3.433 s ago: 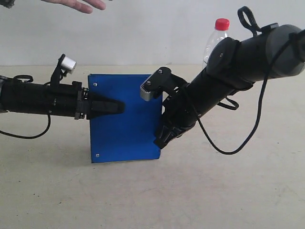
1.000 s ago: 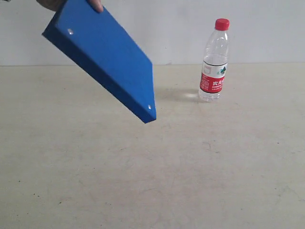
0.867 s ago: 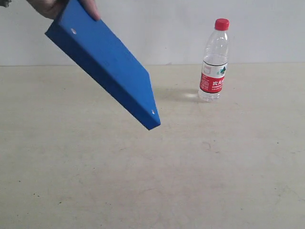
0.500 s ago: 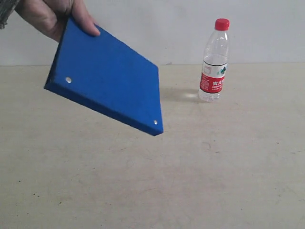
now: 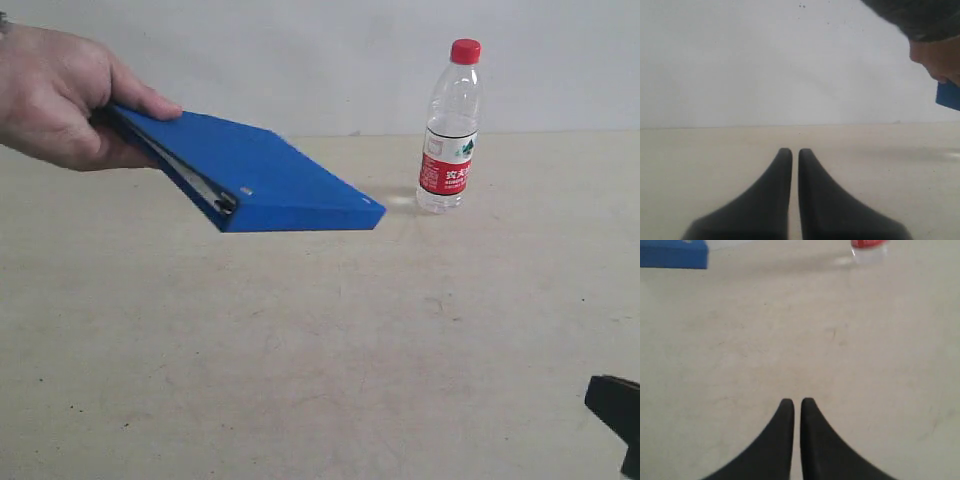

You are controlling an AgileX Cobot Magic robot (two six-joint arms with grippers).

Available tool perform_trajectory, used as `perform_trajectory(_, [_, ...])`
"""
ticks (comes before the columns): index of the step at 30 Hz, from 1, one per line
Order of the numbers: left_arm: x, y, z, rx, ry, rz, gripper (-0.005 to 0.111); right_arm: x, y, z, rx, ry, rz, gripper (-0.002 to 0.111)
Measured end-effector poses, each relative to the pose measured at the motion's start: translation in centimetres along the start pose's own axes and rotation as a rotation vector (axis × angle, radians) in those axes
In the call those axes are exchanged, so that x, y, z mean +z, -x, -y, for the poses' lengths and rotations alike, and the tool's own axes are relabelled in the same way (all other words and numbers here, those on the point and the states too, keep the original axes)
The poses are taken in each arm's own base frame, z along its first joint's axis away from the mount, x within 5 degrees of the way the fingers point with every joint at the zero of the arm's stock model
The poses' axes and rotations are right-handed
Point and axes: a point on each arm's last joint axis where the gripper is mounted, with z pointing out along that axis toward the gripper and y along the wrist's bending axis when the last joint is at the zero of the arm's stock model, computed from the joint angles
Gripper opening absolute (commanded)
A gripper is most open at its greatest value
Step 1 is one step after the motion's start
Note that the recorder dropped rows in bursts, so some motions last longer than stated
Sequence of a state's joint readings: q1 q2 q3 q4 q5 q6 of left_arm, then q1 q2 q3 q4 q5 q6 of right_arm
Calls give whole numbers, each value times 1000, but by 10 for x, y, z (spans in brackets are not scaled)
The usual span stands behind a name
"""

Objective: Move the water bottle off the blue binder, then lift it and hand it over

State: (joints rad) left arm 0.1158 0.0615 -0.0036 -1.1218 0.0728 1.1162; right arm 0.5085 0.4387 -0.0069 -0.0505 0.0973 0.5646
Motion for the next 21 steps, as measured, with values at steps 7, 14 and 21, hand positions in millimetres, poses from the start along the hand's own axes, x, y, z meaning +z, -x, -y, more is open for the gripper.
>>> perform_trajectory(7, [0, 0, 0, 2, 2, 1, 5, 0, -12, 3, 607, -56, -107, 1])
perform_trajectory(14, [0, 0, 0, 2, 2, 1, 5, -5, 0, -1, 624, 52, 38, 1])
perform_trajectory(21, [0, 0, 0, 2, 2, 1, 5, -53, 45, -4, -24, 76, 799, 1])
